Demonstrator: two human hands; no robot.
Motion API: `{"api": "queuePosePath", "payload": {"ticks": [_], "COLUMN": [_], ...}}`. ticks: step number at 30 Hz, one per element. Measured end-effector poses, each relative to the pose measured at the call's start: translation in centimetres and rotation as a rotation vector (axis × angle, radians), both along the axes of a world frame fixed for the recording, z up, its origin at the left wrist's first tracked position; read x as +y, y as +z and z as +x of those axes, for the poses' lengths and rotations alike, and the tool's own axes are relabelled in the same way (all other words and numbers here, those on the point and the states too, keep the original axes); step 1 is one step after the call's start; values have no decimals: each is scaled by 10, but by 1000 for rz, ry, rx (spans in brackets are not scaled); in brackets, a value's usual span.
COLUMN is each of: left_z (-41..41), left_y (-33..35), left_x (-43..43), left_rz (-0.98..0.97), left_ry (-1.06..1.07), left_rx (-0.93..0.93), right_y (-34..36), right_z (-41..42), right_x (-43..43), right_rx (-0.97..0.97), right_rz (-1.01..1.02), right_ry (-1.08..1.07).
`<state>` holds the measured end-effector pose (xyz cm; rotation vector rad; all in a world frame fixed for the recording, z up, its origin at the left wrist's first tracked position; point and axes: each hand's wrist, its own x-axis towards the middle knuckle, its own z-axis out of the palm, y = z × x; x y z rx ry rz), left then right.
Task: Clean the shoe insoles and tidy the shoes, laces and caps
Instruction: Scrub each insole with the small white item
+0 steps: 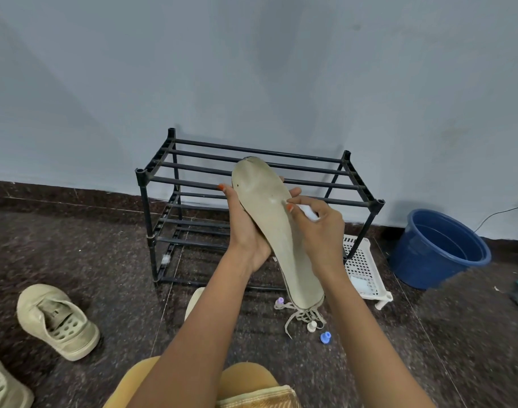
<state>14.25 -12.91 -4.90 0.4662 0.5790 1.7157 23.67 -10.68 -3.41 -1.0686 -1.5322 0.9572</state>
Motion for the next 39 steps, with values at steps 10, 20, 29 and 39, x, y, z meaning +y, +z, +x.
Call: {"api": "queuePosePath", "payload": {"ticks": [10, 20, 29, 39], "left_z": [9, 7, 1, 1], "left_y": [0, 1, -3, 0], "left_x": [-4, -4, 1, 0], "left_rz": [99, 3, -20, -44], "left_ry": [-81, -72, 25, -17], "left_rx": [74, 77, 10, 69], "right_y": [2, -2, -5, -14], "right_z": [-5, -10, -16, -13], "right_x": [2, -3, -21, -13], "right_rx": [86, -119, -375, -486], "right_rz": [-37, 59, 216, 354], "right_ry": [-81, 16, 168, 48]}}
